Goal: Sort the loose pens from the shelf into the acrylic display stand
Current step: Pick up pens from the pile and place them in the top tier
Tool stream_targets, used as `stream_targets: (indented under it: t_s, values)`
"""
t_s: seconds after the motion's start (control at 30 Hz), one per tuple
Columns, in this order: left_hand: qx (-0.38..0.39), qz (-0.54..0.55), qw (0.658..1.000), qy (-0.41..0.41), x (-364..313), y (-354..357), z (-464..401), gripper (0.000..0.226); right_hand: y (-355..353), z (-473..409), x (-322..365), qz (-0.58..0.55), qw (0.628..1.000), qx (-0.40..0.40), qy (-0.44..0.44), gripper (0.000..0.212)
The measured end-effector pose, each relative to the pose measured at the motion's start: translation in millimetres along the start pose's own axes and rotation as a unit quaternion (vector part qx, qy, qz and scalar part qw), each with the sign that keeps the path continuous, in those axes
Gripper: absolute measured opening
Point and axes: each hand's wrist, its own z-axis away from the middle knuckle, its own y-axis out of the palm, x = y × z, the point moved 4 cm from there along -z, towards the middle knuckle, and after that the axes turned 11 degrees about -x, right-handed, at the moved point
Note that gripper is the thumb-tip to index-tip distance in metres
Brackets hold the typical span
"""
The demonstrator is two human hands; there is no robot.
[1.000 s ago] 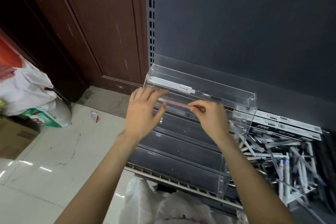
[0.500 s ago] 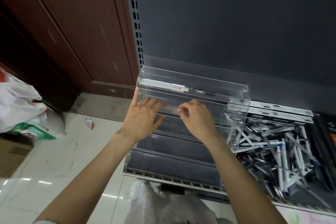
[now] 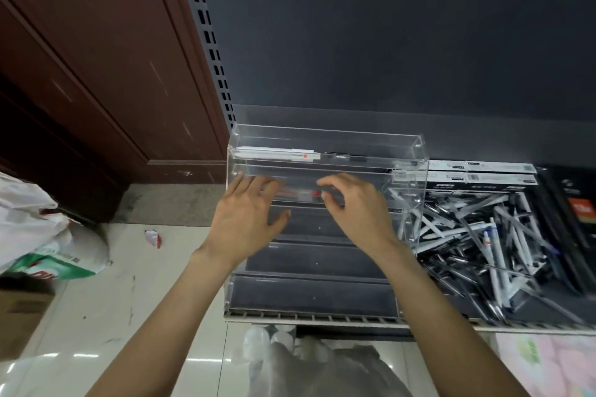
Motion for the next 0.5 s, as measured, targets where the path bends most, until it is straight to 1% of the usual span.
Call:
stream_targets:
  t_s: [0.07,0.13,0.2,0.27,0.33,0.4,0.43,0.5]
  values:
    - [-0.04,0.035,0.998,0.012,-13,-11,-7,0.044,-21,12,-7,-0.014,0.999,-0.046,-0.018,0.021]
    - [-0.11,0.099,0.988,0.034,-34,-20,-15,0.032,-47,29,-19,-0.026,0.995,-0.096,-0.023,0.023]
    - [-0.187,0.175,0.965,0.06,-61,-24,-17,0.02,-75,51,-36,-0.019,0.99,-0.139,-0.007,0.025]
    - [-0.225,0.255,0.937,0.079,-94,-22,-15,0.011,-100,77,-58,0.008,0.987,-0.158,0.025,0.025]
    - [-0.208,0.33,0.917,0.086,-131,-14,-12,0.007,-120,105,-87,0.036,0.984,-0.158,0.075,0.026]
    - [-0.156,0.369,0.912,0.085,-171,1,-10,0.009,-136,133,-121,0.064,0.976,-0.153,0.138,0.026]
    - [-0.117,0.37,0.918,0.082,-190,10,-10,0.011,-143,146,-138,0.078,0.971,-0.15,0.168,0.026]
    - [-0.004,0.353,0.934,0.062,-226,35,-12,0.021,-154,168,-173,0.102,0.96,-0.141,0.219,0.024]
